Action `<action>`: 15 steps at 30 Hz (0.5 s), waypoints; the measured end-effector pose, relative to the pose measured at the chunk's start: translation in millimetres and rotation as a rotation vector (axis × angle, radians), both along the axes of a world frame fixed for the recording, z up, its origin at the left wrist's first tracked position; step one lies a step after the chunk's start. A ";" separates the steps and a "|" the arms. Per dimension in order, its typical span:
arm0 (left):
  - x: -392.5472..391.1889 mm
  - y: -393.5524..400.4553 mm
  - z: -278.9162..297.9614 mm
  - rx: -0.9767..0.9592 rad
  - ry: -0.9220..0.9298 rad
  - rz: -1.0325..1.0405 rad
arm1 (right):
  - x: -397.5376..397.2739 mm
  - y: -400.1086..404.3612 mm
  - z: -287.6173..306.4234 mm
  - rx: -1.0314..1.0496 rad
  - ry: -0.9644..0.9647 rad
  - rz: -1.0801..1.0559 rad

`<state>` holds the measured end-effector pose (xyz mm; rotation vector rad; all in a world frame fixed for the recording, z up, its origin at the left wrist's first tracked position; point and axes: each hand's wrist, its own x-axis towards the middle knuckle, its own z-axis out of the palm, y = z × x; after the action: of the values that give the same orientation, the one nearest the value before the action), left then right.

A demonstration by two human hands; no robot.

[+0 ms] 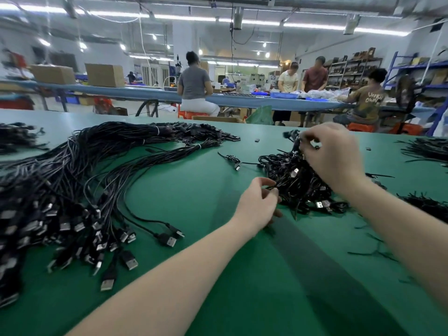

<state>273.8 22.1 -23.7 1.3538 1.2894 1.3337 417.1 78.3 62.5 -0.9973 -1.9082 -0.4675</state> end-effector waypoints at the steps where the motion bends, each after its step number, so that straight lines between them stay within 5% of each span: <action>1: 1.3 2.9 0.2 0.063 0.087 0.041 | 5.4 17.6 17.6 -0.042 0.004 -0.094; 4: -17.9 18.0 19.4 0.162 0.286 0.192 | 9.6 48.2 46.0 -0.480 0.042 -0.409; 6: -55.0 34.7 38.1 0.040 0.559 0.246 | -9.6 42.8 35.9 -0.646 -0.024 -0.516; 11: -174.7 20.3 69.3 -0.446 1.458 0.417 | -68.9 -29.5 -62.8 -0.566 0.007 -0.023; 15: -252.5 -10.3 68.1 -0.843 1.664 0.392 | -81.4 -52.0 -98.1 -0.585 -0.126 0.284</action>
<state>21.3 11.9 44.4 1.4489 2.7700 -0.6103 335.7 26.3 -35.7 -1.0457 -2.3185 0.2154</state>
